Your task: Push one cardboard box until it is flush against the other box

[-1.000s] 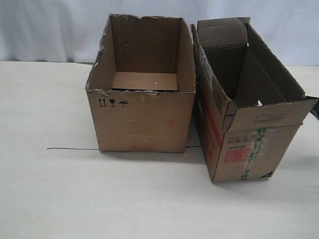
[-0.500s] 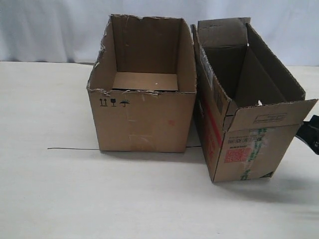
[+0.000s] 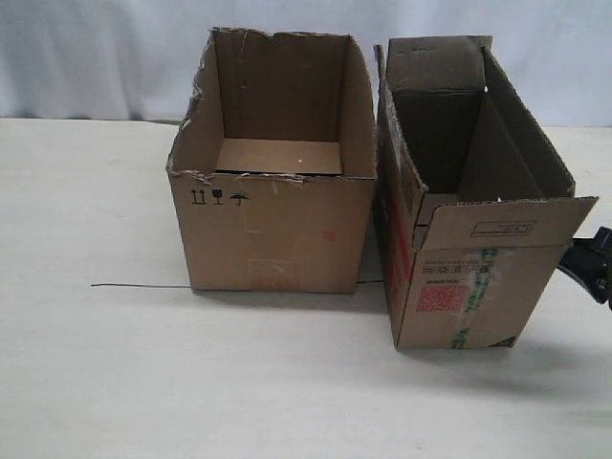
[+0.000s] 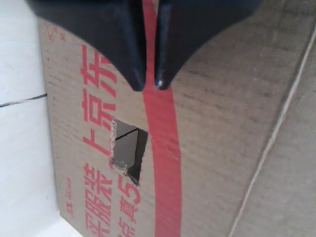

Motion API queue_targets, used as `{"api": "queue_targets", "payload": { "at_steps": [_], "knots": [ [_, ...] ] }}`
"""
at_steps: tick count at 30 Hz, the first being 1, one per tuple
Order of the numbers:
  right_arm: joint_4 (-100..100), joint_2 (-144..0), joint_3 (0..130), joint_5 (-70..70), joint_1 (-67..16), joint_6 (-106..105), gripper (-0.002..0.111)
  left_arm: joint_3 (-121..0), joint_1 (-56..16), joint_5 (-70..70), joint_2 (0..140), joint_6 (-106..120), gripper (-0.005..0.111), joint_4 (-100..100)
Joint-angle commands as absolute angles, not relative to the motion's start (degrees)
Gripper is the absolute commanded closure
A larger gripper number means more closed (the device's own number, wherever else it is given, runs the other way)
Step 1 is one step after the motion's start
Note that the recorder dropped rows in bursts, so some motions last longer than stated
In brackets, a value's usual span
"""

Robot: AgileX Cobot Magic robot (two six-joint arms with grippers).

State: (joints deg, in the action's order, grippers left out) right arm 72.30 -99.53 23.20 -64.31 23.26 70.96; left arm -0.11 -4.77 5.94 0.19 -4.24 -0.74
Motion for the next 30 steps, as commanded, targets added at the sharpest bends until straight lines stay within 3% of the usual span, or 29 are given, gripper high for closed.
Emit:
{"api": "queue_targets", "payload": {
  "at_steps": [1,9,20,30],
  "knots": [
    [71.17,-99.14,23.03,-65.85,23.1,69.23,0.103,0.0,-5.07,5.5,0.0,-4.57,0.107,-0.54],
    [65.54,-86.19,16.87,-69.2,29.36,64.54,0.103,0.0,-5.07,5.5,0.0,-4.57,0.107,-0.54],
    [68.41,-55.18,5.99,-55.19,29.2,63.72,0.103,0.0,-5.07,5.5,0.0,-4.57,0.107,-0.54],
    [81.05,-39.84,2.29,-57.25,29.2,76.87,0.103,0.0,-5.07,5.61,0.0,-4.57,0.107,-0.54]
  ]
}}
